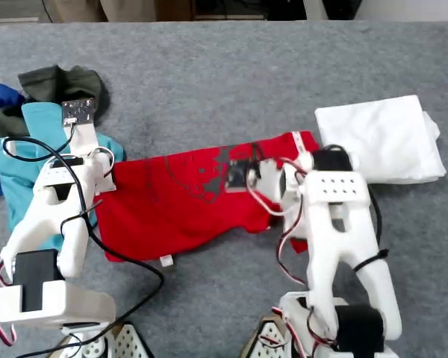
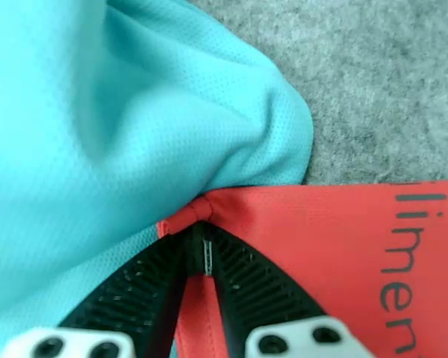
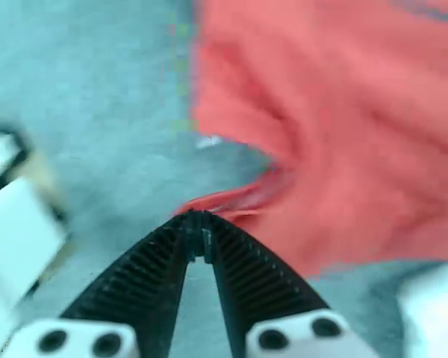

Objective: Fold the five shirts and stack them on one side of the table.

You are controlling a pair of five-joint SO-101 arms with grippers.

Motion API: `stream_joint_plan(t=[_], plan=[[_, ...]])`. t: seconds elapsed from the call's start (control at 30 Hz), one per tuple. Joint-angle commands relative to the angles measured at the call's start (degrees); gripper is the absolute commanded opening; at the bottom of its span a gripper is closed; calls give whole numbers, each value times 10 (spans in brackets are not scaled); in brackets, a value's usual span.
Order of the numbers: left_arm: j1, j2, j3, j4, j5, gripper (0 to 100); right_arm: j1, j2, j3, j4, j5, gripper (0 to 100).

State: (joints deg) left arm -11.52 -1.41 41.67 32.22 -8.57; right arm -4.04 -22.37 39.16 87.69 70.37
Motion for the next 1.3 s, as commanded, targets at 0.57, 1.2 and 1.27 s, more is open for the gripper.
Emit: stream_joint_plan(t=[0.57,1.2,1.27], plan=[[-8,0,-18,1,-6,19,14,-43,197,-455,-105,3],[-8,0,-18,1,-6,19,-61,352,-270,-465,-141,3],[-8,0,-18,1,-6,19,-59,368,-327,-420,-171,3]])
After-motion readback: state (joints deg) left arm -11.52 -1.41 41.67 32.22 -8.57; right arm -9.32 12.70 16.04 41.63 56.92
